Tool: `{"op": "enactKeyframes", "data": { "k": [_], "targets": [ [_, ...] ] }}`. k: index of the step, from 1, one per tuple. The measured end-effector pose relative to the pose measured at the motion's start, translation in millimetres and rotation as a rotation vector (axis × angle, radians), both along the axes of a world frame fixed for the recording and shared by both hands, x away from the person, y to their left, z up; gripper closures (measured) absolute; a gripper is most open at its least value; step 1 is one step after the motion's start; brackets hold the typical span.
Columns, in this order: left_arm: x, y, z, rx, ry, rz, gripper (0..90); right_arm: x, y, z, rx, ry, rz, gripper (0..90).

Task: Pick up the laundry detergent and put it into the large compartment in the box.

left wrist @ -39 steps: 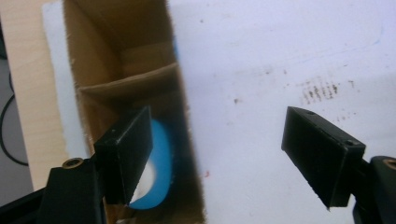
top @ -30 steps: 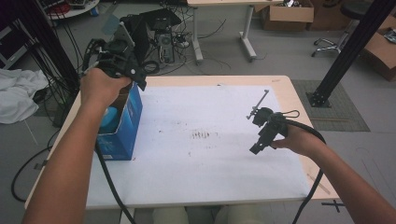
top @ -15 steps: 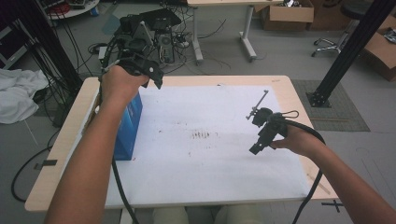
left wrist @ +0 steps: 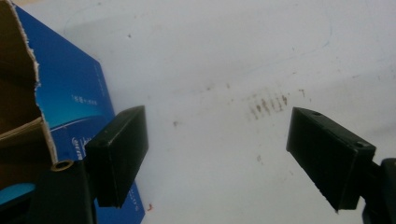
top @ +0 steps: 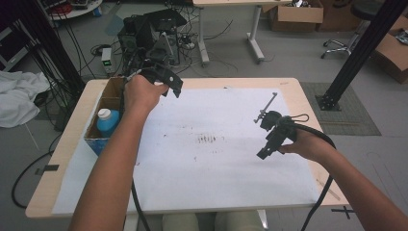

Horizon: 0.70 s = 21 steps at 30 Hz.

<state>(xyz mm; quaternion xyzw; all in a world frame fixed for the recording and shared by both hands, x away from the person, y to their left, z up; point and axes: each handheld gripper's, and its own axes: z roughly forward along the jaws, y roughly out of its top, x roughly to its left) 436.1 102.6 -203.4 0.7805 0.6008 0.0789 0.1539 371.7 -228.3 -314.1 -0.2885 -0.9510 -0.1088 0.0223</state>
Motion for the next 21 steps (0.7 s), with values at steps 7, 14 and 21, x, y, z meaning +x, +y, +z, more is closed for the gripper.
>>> {"op": "enactKeyframes", "data": {
  "k": [7,14,21],
  "targets": [
    [3.9,-6.1,-12.3,-0.022,0.003,-0.004,21.7,2.8,1.4,-2.2,0.006,0.002,0.005,20.0],
    [6.5,-10.1,-16.6,-0.029,0.0,-0.015,21.9,2.0,-0.5,-3.5,0.0,0.004,-0.003,20.1],
    [6.0,-11.0,-17.5,-0.029,-0.005,-0.023,22.2,1.3,-0.2,-3.5,-0.001,0.006,-0.002,20.1]
  ]
}}
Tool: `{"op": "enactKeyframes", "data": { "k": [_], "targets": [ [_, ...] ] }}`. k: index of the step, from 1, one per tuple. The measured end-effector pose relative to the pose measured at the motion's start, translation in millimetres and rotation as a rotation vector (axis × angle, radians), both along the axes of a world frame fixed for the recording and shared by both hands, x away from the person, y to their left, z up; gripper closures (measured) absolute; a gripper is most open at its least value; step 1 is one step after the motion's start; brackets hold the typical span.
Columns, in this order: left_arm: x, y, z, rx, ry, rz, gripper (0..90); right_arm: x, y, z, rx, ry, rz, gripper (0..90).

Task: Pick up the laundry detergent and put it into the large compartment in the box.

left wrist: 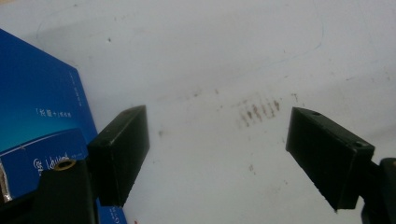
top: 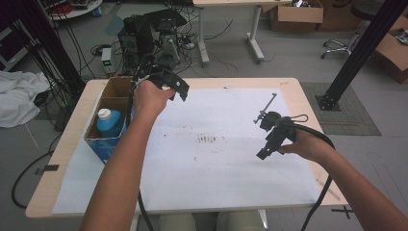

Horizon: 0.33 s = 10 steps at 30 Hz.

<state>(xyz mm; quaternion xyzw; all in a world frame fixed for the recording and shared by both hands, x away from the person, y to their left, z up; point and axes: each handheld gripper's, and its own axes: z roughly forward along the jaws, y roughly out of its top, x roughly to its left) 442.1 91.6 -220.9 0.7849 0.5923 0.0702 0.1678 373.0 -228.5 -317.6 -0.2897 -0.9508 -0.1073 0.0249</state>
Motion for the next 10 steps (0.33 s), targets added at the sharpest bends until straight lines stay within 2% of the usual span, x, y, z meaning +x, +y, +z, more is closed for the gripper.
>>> {"op": "enactKeyframes", "data": {
  "k": [10],
  "targets": [
    [-1.2,1.2,0.1,-0.001,-0.001,0.004,22.2,0.0,1.1,0.7,0.003,-0.002,0.003,20.1]
  ]
}}
